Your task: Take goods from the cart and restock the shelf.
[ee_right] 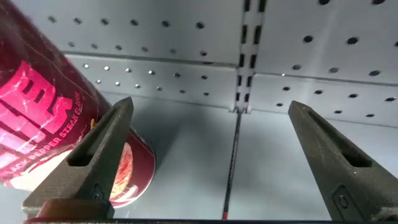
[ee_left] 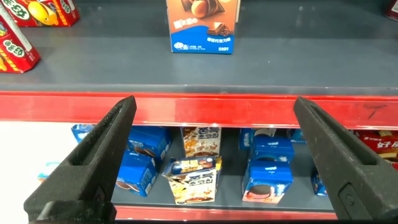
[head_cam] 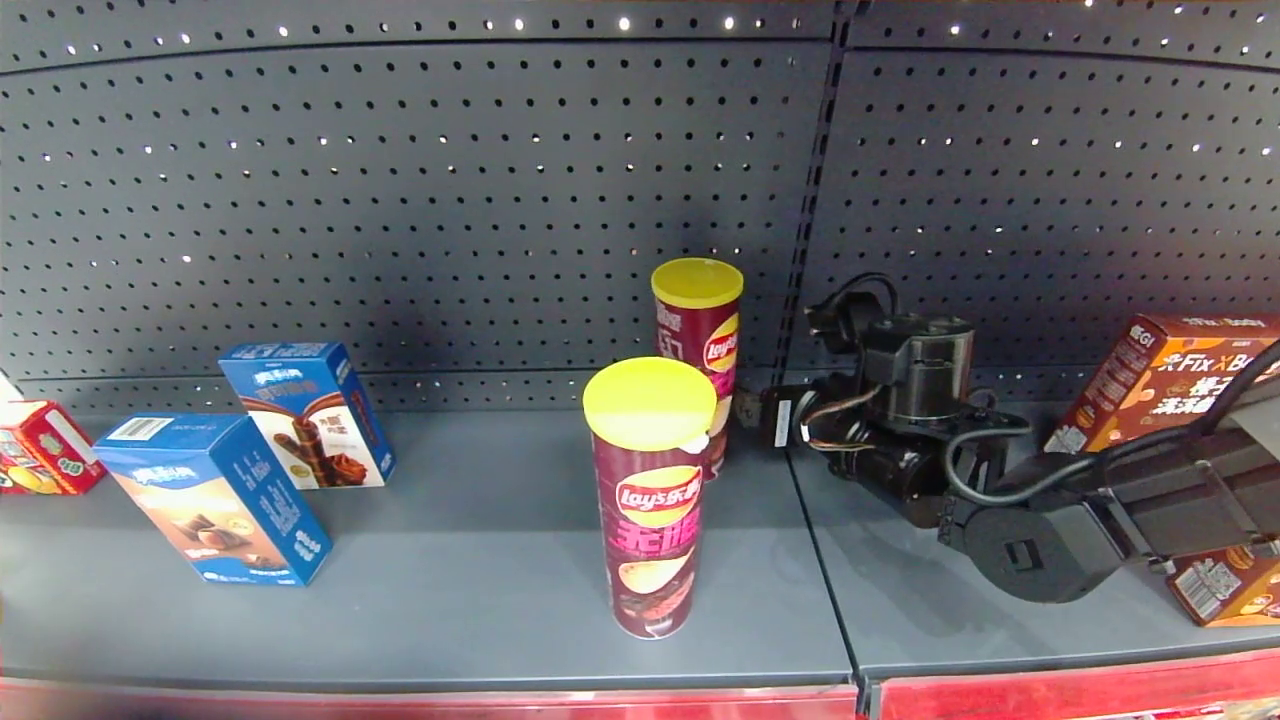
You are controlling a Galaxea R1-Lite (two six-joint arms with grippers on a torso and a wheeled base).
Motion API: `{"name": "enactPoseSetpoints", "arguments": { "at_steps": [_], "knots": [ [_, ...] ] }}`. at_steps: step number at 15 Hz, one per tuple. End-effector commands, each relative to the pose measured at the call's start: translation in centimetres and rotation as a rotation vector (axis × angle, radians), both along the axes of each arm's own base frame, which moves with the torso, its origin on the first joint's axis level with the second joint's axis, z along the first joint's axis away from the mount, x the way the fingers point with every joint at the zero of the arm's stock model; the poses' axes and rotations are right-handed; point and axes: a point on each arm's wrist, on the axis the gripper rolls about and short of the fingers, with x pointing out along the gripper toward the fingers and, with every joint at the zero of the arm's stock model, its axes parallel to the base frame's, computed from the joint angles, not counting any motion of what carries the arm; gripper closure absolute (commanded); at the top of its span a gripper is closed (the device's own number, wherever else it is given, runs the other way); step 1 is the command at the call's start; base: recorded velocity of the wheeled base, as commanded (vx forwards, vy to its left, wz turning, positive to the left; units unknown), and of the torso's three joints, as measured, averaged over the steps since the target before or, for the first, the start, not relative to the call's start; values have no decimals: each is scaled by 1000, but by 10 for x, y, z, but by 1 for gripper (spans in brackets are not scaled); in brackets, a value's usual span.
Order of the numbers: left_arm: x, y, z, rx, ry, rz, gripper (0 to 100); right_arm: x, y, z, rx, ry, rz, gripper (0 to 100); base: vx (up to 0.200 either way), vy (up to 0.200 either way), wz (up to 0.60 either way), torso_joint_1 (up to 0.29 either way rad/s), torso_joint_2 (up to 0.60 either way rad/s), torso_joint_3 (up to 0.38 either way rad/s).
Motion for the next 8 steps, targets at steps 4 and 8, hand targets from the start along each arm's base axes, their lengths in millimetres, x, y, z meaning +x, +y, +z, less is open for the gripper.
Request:
{"name": "enactPoseSetpoints", "arguments": {
  "at_steps": [4,8],
  "knots": [
    [0,0,0,0,1,1,0,-15,4,9,21,-9,28,0,0,0,0,0,0,0],
    [0,0,0,0,1,1,0,-23,3,13,26,-13,39,0,0,0,0,0,0,0]
  ]
}}
